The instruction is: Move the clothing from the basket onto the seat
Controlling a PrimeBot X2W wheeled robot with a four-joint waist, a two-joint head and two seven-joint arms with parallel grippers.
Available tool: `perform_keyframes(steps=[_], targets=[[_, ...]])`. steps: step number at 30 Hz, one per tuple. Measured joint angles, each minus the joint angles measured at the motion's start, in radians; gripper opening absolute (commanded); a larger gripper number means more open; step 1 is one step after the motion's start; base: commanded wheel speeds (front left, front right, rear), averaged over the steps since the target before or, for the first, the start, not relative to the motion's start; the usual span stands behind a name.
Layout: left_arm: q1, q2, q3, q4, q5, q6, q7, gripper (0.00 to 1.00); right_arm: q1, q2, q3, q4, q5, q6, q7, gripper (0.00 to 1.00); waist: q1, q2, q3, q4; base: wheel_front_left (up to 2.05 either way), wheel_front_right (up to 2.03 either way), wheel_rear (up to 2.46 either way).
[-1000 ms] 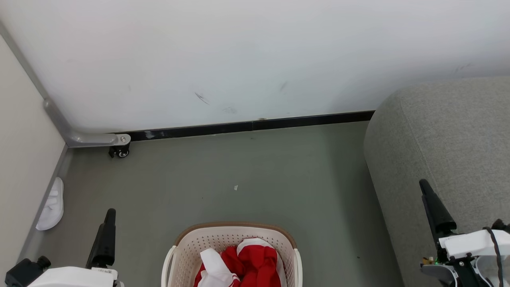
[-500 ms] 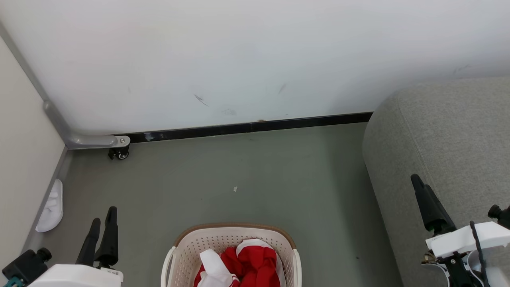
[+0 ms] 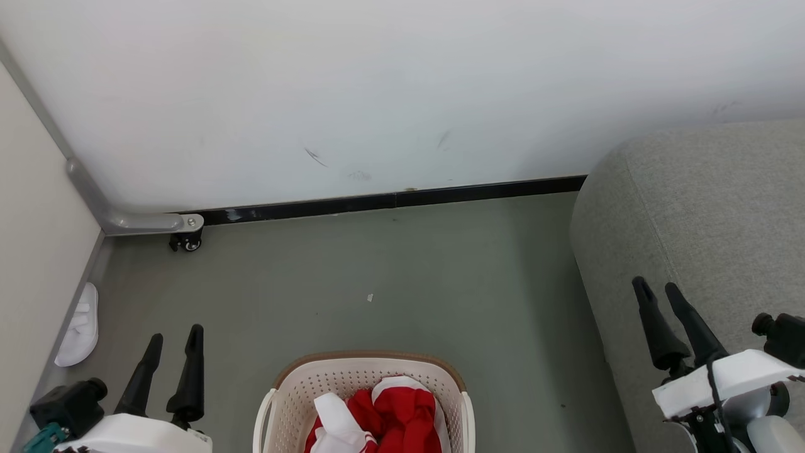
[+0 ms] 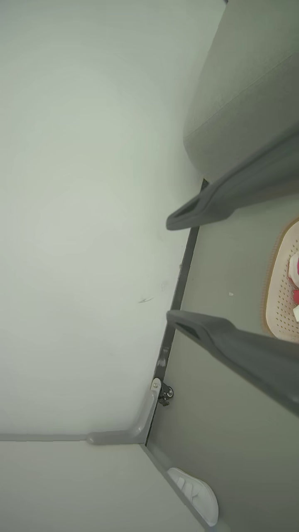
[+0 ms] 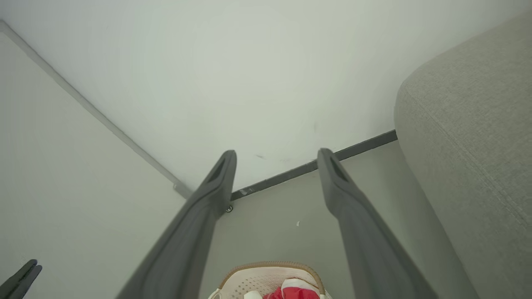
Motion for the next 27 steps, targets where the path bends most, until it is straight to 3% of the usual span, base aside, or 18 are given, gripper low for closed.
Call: perform_keyframes(steps=[10,27], targets=[[0.0,0.007,-0.02,-0.003,0.171,0.037,-0.035,1.0,-0.012,-0.011,0.006,0.0,-0.213,0.0,-0.038,1.0,-0.0005,0.0,0.0,-0.003,0.0,0.0,0.0],[0.0,0.005,-0.023,-0.022,0.382,0.059,-0.093,1.0,-0.021,0.007,0.013,-0.001,-0.463,0.0,-0.097,1.0,-0.0006,0.0,0.003,0.001,0.0,0.0,0.0]])
